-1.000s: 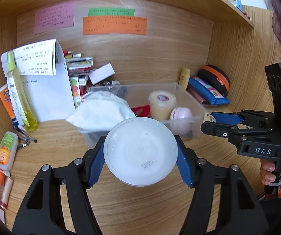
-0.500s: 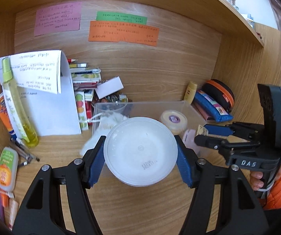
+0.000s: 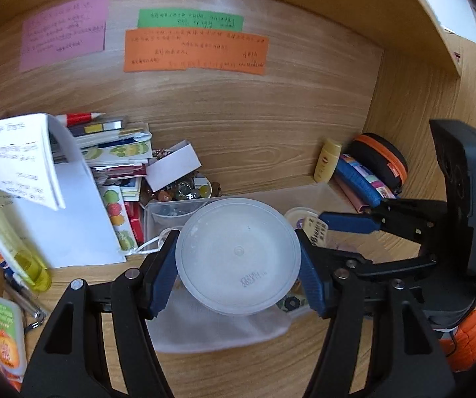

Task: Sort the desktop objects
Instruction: 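Carry the white container and the eraser over the clear box, then lower the white container into the box with the left tool while the right tool drops the eraser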

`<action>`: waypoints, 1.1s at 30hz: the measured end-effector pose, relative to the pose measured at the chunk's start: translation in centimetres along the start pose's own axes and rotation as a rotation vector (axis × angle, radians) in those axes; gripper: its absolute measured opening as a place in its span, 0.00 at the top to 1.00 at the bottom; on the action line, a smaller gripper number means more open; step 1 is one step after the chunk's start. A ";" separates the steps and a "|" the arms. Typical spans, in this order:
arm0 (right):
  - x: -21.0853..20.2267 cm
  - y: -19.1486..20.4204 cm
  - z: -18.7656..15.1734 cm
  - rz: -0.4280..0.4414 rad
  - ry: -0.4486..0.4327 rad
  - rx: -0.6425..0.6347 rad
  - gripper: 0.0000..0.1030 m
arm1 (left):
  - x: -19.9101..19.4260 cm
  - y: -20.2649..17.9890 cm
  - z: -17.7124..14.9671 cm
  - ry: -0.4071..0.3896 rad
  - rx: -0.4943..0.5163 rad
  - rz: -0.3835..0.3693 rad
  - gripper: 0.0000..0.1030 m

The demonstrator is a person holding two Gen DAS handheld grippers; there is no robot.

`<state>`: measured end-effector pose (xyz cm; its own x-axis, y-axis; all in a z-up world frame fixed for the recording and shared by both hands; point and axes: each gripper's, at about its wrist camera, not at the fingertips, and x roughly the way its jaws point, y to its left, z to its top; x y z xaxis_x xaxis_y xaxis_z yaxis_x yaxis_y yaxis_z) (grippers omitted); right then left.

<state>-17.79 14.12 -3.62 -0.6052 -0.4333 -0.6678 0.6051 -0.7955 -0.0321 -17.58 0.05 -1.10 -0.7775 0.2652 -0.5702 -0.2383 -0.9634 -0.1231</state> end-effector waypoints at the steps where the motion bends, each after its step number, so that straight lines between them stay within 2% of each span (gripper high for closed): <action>1: 0.4 0.0 0.3 -0.009 0.003 -0.003 0.62 | 0.5 0.2 0.2 0.009 -0.002 -0.004 0.37; 8: 4.1 0.7 2.0 -0.064 0.051 -0.052 0.62 | 3.0 1.4 0.8 0.044 -0.025 -0.014 0.37; 12: 5.5 1.0 2.0 -0.094 0.058 -0.050 0.62 | 4.3 2.0 0.5 0.075 -0.036 -0.016 0.37; 17: 6.4 1.4 1.8 -0.102 0.059 -0.059 0.61 | 4.7 2.3 0.4 0.065 -0.037 -0.035 0.37; 23: 7.5 2.1 1.3 -0.137 0.089 -0.093 0.61 | 6.0 2.2 -0.1 0.092 -0.032 -0.040 0.32; 30: 7.6 1.8 1.3 -0.177 0.085 -0.088 0.47 | 5.3 2.7 0.0 0.070 -0.064 -0.046 0.20; 33: 7.5 1.7 1.2 -0.188 0.085 -0.082 0.43 | 4.9 3.0 0.1 0.057 -0.078 -0.043 0.19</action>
<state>-21.89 9.01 -7.81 -0.6674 -0.2409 -0.7047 0.5281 -0.8203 -0.2197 -22.15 -1.58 -4.18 -0.7329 0.3060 -0.6077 -0.2229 -0.9518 -0.2105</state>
